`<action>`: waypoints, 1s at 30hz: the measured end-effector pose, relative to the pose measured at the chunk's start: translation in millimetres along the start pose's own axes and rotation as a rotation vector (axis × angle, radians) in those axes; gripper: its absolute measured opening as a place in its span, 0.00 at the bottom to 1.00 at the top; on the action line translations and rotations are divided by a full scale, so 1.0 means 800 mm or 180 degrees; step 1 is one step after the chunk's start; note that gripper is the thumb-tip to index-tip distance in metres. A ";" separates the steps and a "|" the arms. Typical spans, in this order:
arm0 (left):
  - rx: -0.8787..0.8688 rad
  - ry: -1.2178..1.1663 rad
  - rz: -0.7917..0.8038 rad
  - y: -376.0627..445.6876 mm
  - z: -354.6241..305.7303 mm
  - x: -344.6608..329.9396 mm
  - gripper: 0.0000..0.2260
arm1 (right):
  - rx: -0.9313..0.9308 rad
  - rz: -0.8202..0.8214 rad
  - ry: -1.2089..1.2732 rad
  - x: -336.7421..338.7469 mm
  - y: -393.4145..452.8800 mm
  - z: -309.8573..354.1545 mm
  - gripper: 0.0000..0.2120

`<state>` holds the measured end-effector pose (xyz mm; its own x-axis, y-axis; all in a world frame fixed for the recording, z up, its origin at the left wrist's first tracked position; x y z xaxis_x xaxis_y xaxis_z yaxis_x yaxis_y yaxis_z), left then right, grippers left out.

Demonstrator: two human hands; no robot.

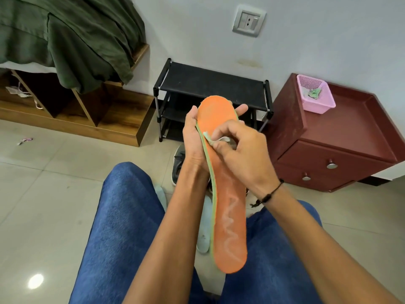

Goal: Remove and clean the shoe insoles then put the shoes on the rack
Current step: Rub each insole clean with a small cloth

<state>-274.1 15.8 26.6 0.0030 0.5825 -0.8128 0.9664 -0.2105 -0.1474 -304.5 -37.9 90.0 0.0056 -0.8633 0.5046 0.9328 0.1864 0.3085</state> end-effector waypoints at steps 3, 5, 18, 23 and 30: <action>0.0067 -0.0016 0.0003 0.003 0.007 -0.001 0.37 | -0.0297 -0.0190 0.0260 0.018 0.010 -0.010 0.05; 0.0131 0.0122 0.0042 0.004 0.012 -0.003 0.37 | -0.0274 -0.0554 0.0295 0.030 0.018 -0.013 0.06; 0.0213 0.0280 0.0257 0.005 0.022 -0.004 0.35 | 0.1218 -0.0840 -0.1412 0.051 0.069 0.011 0.07; 0.0175 0.0077 0.0393 0.004 0.017 -0.008 0.38 | 0.1266 -0.0843 -0.0953 0.004 0.008 0.028 0.09; -0.0010 -0.0010 0.0104 0.011 0.012 -0.002 0.36 | 0.1017 -0.0885 -0.0593 0.050 0.023 0.030 0.06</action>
<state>-268.0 5.4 21.0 0.0337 0.5729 -0.8190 0.9666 -0.2269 -0.1190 -295.9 -57.8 135.0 -0.3212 -0.8074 0.4949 0.7316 0.1203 0.6710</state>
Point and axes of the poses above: each hand's wrist, its own y-axis towards the middle knuckle, its own x-axis out of the back of the hand, z = x × y, the point moved 8 cm from there along y, towards the middle knuckle, and after that the axes turned 8 degrees about y, right-handed, at the moved point
